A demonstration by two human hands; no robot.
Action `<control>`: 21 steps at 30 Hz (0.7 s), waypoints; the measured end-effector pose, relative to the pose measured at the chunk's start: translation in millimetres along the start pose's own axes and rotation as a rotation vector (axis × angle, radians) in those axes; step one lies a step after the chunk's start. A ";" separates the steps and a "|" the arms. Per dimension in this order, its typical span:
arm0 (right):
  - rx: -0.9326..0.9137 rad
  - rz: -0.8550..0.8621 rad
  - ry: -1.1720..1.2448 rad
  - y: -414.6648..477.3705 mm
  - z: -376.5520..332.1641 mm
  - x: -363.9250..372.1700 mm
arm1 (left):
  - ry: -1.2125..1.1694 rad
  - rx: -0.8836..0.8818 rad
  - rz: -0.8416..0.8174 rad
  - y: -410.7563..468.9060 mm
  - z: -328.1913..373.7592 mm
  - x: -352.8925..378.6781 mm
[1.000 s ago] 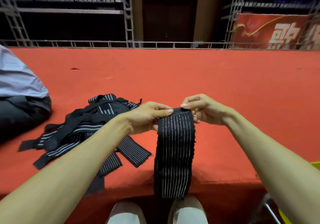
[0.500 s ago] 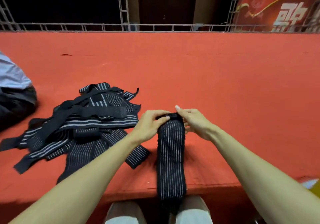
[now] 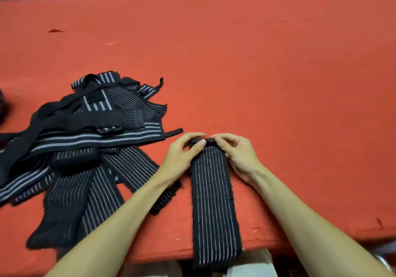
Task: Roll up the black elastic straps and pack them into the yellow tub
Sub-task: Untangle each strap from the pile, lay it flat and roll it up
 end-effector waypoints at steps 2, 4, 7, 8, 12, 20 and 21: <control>-0.047 0.024 -0.015 -0.2 -0.5 -2.2 | -0.030 -0.020 -0.013 -0.9 -3.8 2.1; -0.083 0.050 -0.046 -1.2 -2.7 -2.2 | 0.000 -0.020 -0.037 -3.3 -7.3 3.6; -0.119 0.096 -0.060 -3.2 -6.7 -4.7 | 0.068 -0.003 -0.062 -4.9 -8.8 4.9; -0.120 0.104 -0.061 -3.6 -5.9 -5.5 | 0.083 0.009 -0.069 -5.3 -8.5 5.4; -0.106 0.102 -0.045 -4.6 -6.2 -4.7 | 0.118 0.074 -0.095 -6.8 -4.5 9.0; -0.011 0.050 -0.005 -9.0 -7.5 3.1 | 0.047 0.157 -0.056 -6.8 4.2 9.0; -0.021 0.050 -0.010 -9.1 -7.5 3.3 | 0.051 0.172 -0.051 -7.4 5.8 8.8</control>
Point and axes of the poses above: each hand's wrist, its own y-axis towards the middle knuckle, its own x-axis out of the palm, z = x × y, the point moved 7 cm from there along y, towards the middle knuckle, and after that the axes turned 14 degrees about -y, right-handed, at the moved point
